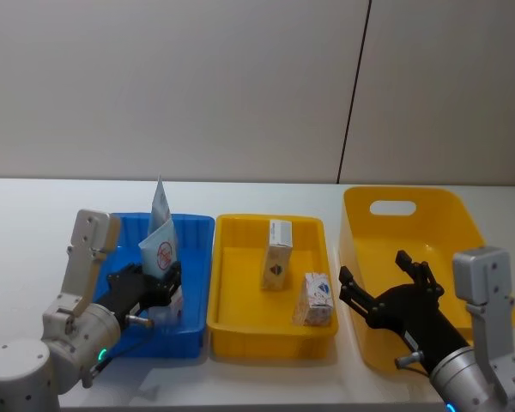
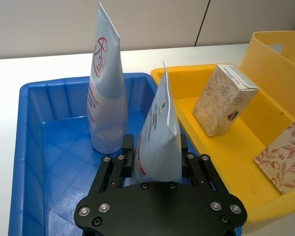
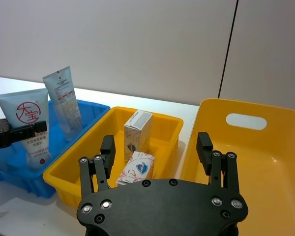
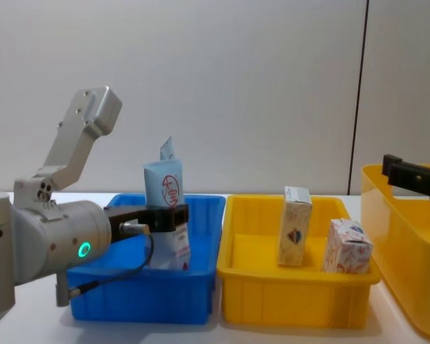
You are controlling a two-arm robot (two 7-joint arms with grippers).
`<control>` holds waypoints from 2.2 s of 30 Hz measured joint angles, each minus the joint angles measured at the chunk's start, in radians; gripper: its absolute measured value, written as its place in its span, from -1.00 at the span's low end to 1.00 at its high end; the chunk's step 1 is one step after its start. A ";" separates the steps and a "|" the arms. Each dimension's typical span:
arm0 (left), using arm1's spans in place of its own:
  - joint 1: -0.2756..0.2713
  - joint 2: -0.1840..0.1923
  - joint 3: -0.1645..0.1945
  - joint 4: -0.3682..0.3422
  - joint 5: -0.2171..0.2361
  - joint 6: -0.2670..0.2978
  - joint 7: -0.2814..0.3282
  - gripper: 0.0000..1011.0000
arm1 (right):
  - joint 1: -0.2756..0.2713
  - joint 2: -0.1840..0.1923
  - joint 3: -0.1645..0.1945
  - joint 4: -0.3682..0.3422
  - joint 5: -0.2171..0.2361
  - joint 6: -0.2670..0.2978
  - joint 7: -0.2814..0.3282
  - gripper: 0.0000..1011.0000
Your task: Bimanual collaborative sorting of washing and personal care products
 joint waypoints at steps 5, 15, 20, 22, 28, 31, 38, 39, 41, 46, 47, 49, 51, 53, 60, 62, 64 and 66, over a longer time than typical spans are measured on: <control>0.002 0.000 -0.002 -0.001 0.001 -0.005 -0.002 -0.15 | 0.000 0.000 0.000 0.000 0.000 0.000 0.000 0.98; 0.025 0.010 -0.024 -0.033 -0.001 -0.072 -0.024 -0.27 | 0.000 0.000 0.000 0.000 0.000 0.000 0.000 0.98; 0.039 0.020 -0.046 -0.067 -0.010 -0.114 -0.039 -0.32 | 0.000 0.000 0.000 0.000 0.000 0.000 0.000 0.98; 0.042 0.023 -0.053 -0.081 -0.013 -0.124 -0.044 -0.34 | 0.000 0.000 0.000 0.000 0.000 0.000 0.000 0.98; 0.046 0.035 -0.076 -0.127 -0.034 -0.157 -0.077 -0.39 | 0.000 0.000 0.000 0.000 0.000 0.000 0.000 0.98; 0.046 0.042 -0.084 -0.147 -0.050 -0.167 -0.102 -0.42 | 0.000 0.000 0.000 0.000 0.000 0.000 0.000 0.98; 0.040 0.055 -0.090 -0.175 -0.093 -0.179 -0.168 -0.44 | 0.000 0.000 0.000 0.000 0.000 0.000 0.000 0.98; 0.038 0.058 -0.090 -0.178 -0.104 -0.180 -0.184 -0.44 | 0.000 0.000 0.000 0.000 0.000 0.000 0.000 0.98; 0.035 0.062 -0.089 -0.182 -0.120 -0.181 -0.211 -0.44 | 0.000 0.000 0.000 0.000 0.000 0.000 0.000 0.98; 0.027 0.069 -0.080 -0.184 -0.151 -0.181 -0.267 -0.44 | 0.000 0.000 0.000 0.000 0.000 0.000 0.000 0.99; 0.023 0.072 -0.076 -0.184 -0.159 -0.180 -0.283 -0.44 | 0.000 0.000 0.000 0.000 0.000 0.000 0.000 0.99; 0.021 0.074 -0.072 -0.184 -0.168 -0.178 -0.300 -0.44 | 0.000 0.000 0.000 0.000 0.000 0.000 0.000 0.98; 0.019 0.077 -0.066 -0.183 -0.178 -0.175 -0.319 -0.44 | 0.000 0.000 0.000 -0.001 0.001 0.001 0.001 0.98; 0.017 0.079 -0.063 -0.183 -0.184 -0.173 -0.331 -0.44 | -0.001 0.001 0.000 -0.003 0.002 0.004 0.005 0.98; 0.012 0.084 -0.052 -0.181 -0.203 -0.167 -0.366 -0.44 | 0.000 0.010 0.000 -0.022 0.026 0.034 0.041 0.99; 0.011 0.085 -0.050 -0.180 -0.207 -0.166 -0.374 -0.44 | 0.002 0.014 -0.001 -0.031 0.036 0.047 0.056 0.98; 0.010 0.086 -0.048 -0.180 -0.210 -0.165 -0.379 -0.44 | 0.004 0.016 -0.003 -0.039 0.044 0.059 0.068 0.98; 0.009 0.087 -0.047 -0.180 -0.213 -0.164 -0.385 -0.44 | 0.009 0.019 -0.007 -0.051 0.057 0.078 0.085 0.98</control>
